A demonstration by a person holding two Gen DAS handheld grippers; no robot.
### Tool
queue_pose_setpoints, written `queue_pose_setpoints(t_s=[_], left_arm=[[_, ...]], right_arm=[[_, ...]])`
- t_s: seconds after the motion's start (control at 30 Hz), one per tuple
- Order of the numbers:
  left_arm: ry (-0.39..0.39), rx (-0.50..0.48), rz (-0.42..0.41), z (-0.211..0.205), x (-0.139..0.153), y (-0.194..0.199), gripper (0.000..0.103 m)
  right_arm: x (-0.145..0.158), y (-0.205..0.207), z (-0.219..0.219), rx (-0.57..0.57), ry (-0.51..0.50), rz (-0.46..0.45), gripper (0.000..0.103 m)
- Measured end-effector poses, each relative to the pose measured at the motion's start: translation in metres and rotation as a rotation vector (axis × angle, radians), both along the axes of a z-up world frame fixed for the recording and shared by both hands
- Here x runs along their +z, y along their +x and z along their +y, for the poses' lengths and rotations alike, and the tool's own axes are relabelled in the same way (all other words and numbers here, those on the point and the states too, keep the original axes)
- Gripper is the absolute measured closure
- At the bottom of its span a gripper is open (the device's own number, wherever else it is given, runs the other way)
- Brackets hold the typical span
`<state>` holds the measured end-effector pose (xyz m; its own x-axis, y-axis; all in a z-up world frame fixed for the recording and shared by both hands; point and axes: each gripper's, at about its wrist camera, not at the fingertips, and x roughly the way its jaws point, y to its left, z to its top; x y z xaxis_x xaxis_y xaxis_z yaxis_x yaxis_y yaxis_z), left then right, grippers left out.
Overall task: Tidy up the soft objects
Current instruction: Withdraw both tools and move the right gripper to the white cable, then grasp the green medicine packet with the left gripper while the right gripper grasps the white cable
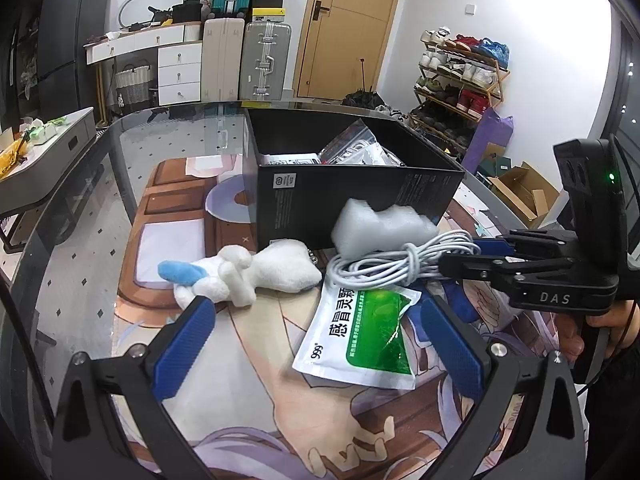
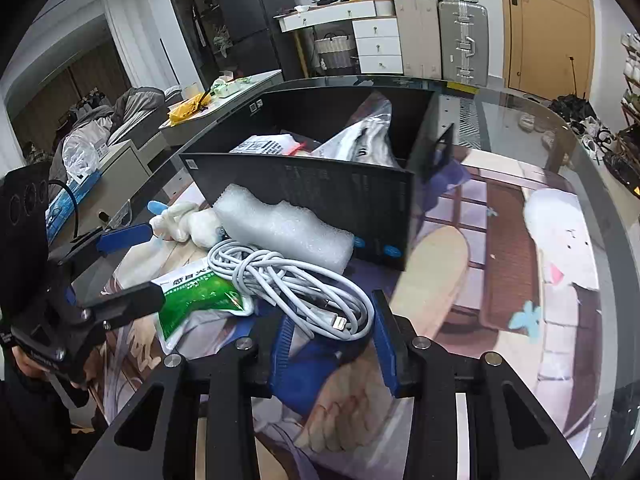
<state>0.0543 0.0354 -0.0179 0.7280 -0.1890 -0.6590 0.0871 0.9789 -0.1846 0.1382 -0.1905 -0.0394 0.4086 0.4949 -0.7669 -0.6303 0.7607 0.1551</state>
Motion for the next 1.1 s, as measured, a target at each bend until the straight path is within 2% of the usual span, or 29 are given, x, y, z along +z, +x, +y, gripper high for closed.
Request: queue_pose_setpoints(t_s=[0.4, 0.8, 0.83, 0.9, 0.93, 1.03, 1.1], left_arm=[[0.037, -0.028, 0.024, -0.009, -0.002, 0.003, 0.000], [0.191, -0.138, 0.096, -0.042, -0.009, 0.012, 0.002], [0.192, -0.144, 0.106, -0.043, -0.010, 0.013, 0.003], [0.186, -0.155, 0.130, -0.044, -0.012, 0.016, 0.013], [0.184, -0.157, 0.144, -0.044, -0.013, 0.018, 0.014], [0.182, -0.167, 0.143, -0.044, -0.013, 0.019, 0.017], [0.186, -0.175, 0.133, -0.046, -0.012, 0.017, 0.024]], right_arm=[[0.015, -0.015, -0.033, -0.030, 0.044, -0.044, 0.073], [0.037, -0.021, -0.044, -0.041, 0.104, -0.084, 0.074], [0.038, -0.021, -0.044, -0.040, 0.107, -0.086, 0.074], [0.040, -0.021, -0.046, -0.043, 0.115, -0.089, 0.074], [0.041, -0.021, -0.047, -0.043, 0.119, -0.090, 0.074], [0.044, -0.022, -0.047, -0.044, 0.123, -0.094, 0.074], [0.045, -0.024, -0.048, -0.043, 0.127, -0.099, 0.074]])
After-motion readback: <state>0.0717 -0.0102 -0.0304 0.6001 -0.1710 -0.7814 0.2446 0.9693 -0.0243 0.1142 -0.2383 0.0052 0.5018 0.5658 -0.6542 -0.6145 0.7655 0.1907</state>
